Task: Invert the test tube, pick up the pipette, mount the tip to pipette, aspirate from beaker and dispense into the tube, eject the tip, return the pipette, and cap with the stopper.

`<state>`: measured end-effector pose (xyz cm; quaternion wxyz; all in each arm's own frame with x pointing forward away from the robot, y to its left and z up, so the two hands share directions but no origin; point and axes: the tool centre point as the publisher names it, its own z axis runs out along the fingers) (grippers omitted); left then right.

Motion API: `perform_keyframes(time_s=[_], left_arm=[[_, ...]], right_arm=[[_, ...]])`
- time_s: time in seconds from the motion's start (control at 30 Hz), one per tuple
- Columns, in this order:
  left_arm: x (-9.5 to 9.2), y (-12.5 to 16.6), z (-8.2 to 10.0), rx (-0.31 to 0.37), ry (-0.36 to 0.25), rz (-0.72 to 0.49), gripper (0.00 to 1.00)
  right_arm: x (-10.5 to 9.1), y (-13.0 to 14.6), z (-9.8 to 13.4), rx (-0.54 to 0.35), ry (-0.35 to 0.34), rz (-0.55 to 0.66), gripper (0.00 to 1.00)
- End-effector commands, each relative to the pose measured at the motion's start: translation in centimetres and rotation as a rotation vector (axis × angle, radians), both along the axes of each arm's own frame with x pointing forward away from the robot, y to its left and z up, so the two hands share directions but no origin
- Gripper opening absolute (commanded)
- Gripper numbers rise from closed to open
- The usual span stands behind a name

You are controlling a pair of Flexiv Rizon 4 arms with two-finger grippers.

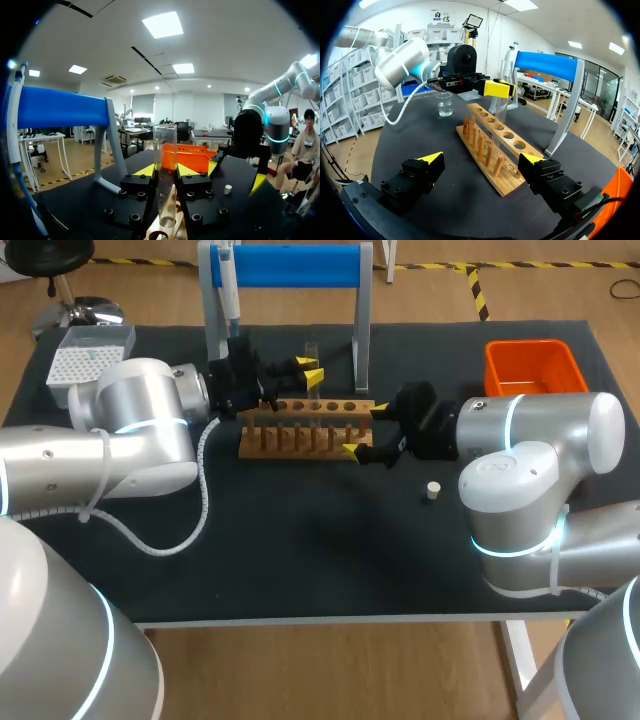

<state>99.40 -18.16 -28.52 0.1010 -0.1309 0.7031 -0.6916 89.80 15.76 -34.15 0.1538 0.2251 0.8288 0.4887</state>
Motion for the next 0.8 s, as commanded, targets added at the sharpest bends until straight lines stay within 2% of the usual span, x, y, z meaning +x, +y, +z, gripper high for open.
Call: perform_keyframes(time_s=[0.03,0.37,0.4,0.43,0.5,0.67,0.8], left_arm=[[0.2,-0.1,-0.2,0.0,0.003,-0.001,0.0],[0.2,-0.3,-0.6,0.014,0.018,-0.003,0.02],[0.1,-0.3,-0.6,0.016,0.019,-0.003,0.29],[0.1,-0.3,-0.6,0.016,0.02,-0.003,0.44],[0.0,-0.3,-0.5,0.013,0.022,-0.004,0.98],[-0.6,0.2,0.0,0.016,0.036,0.011,1.0],[-1.2,0.7,0.7,0.053,0.038,0.025,1.0]], right_arm=[[0.0,-0.1,0.0,0.003,-0.001,0.002,1.0],[0.0,-0.1,0.0,0.003,-0.001,0.002,1.0],[0.0,-0.1,0.0,0.003,-0.001,0.002,1.0],[0.0,-0.1,0.0,0.003,-0.001,0.002,1.0],[0.0,-0.1,0.0,0.003,-0.001,0.002,1.0],[0.0,-0.1,0.0,0.003,-0.001,0.002,1.0],[0.0,-0.1,0.0,0.003,-0.001,0.002,1.0]])
